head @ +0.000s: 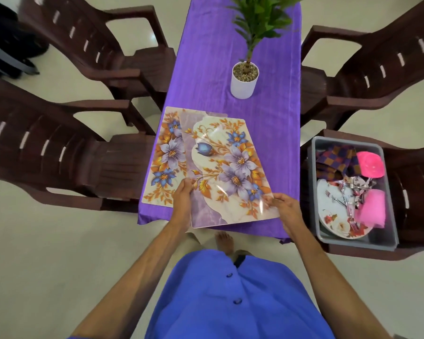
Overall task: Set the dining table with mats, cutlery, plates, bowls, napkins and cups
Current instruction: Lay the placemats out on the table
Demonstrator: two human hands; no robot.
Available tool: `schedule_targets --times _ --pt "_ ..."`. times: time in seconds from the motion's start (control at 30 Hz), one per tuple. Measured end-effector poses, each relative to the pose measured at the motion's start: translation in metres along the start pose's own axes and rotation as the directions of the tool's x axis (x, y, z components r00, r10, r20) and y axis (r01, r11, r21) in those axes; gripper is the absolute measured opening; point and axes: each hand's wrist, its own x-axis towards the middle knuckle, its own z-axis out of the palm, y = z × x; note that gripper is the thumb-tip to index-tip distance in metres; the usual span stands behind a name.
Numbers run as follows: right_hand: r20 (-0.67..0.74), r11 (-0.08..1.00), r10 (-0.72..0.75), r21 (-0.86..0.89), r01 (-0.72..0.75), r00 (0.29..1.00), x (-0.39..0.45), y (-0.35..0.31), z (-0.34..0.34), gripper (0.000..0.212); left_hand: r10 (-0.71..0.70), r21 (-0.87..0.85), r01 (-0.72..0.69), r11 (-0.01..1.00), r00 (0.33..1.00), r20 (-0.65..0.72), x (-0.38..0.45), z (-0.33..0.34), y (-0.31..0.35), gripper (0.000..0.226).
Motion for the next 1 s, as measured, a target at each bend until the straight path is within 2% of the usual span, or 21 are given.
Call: schedule_targets --times 0.17,0.27,0.37,0.53,0.63,0.7,0.8,0.9,1.0 --pt "-0.088 0.999 0.003 -0.045 -0.007 0.996 -0.008 -0.007 0.052 0.007 -0.175 -0.205 0.212 0.956 0.967 0.185 0.03 -0.052 0.034 0.038" --pt "-0.185 0.996 0.022 -0.078 -0.037 0.982 -0.012 0.0 0.085 0.008 -0.227 -0.184 0.272 0.944 0.946 0.23 0.042 -0.073 0.051 0.032" --pt "-0.273 0.996 0.056 -0.051 -0.073 0.96 -0.02 0.007 0.113 0.01 -0.268 -0.176 0.312 0.934 0.934 0.234 0.059 -0.098 0.06 0.042" --pt "-0.331 0.992 0.117 0.001 -0.124 0.936 -0.037 0.007 0.143 0.015 -0.383 -0.148 0.441 0.885 0.871 0.308 0.074 -0.129 0.075 0.04" --pt "-0.35 0.992 0.124 0.01 -0.128 0.928 -0.04 0.008 0.156 0.015 -0.389 -0.069 0.438 0.896 0.852 0.351 0.08 -0.141 0.085 0.037" --pt "-0.371 0.99 0.13 0.005 -0.138 0.92 -0.042 0.009 0.165 0.017 -0.356 0.033 0.366 0.93 0.878 0.319 0.087 -0.147 0.091 0.034" --pt "-0.326 0.988 0.148 0.01 -0.153 0.934 -0.042 0.009 0.173 0.029 -0.165 0.291 0.093 0.952 0.959 0.232 0.097 -0.155 0.089 0.03" --pt "-0.312 0.982 0.175 -0.013 -0.189 0.934 -0.043 0.012 0.176 0.027 0.045 0.51 -0.163 0.844 0.971 0.235 0.106 -0.162 0.085 0.026" --pt "-0.347 0.975 0.206 -0.005 -0.222 0.915 -0.046 0.018 0.173 0.025 0.133 0.642 -0.268 0.718 0.959 0.252 0.112 -0.158 0.089 0.024"
